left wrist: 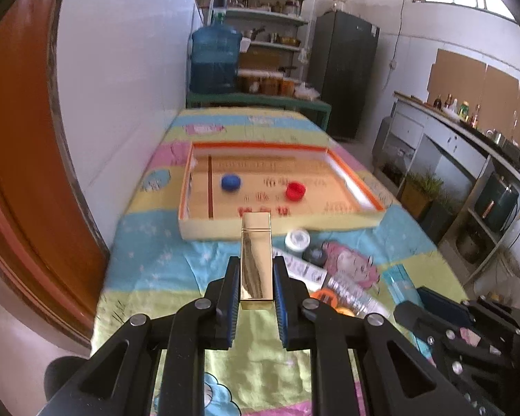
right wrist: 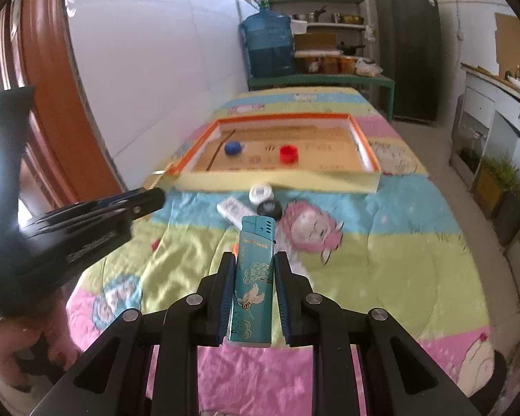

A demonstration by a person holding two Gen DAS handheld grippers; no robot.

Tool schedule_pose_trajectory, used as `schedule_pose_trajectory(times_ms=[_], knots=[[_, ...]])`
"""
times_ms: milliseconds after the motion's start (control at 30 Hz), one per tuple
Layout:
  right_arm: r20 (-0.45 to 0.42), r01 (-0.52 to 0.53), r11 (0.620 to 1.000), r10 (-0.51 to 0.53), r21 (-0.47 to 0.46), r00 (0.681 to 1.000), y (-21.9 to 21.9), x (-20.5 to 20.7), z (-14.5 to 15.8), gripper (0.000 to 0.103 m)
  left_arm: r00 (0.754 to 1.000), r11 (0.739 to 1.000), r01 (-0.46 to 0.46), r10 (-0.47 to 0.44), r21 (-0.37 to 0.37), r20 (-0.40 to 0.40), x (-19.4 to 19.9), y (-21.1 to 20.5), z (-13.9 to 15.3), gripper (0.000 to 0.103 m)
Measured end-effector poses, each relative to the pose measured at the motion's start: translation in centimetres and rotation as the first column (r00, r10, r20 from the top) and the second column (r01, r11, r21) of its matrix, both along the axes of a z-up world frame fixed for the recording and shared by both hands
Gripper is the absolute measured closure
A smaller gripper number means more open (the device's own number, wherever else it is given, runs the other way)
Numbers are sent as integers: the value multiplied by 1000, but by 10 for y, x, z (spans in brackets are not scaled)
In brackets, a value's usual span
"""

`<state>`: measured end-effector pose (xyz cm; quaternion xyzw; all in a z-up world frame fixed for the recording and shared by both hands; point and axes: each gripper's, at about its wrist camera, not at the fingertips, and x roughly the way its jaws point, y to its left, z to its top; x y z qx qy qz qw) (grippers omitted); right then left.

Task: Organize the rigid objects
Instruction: 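Carry the gold and teal lighters into the tray with both tools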

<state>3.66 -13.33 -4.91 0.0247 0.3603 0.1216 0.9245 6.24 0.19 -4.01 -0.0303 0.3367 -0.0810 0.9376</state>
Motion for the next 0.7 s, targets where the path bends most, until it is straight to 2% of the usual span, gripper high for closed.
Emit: schedule_pose_trajectory(times_ms=[267, 700], knots=[[69, -34, 999, 35, -22, 997, -8, 31, 41, 80, 997, 998, -57, 57, -3, 50, 7, 1, 42, 85], [116, -26, 1000, 28, -17, 993, -26, 113, 93, 80, 998, 998, -47, 46, 31, 51, 80, -8, 87, 85]])
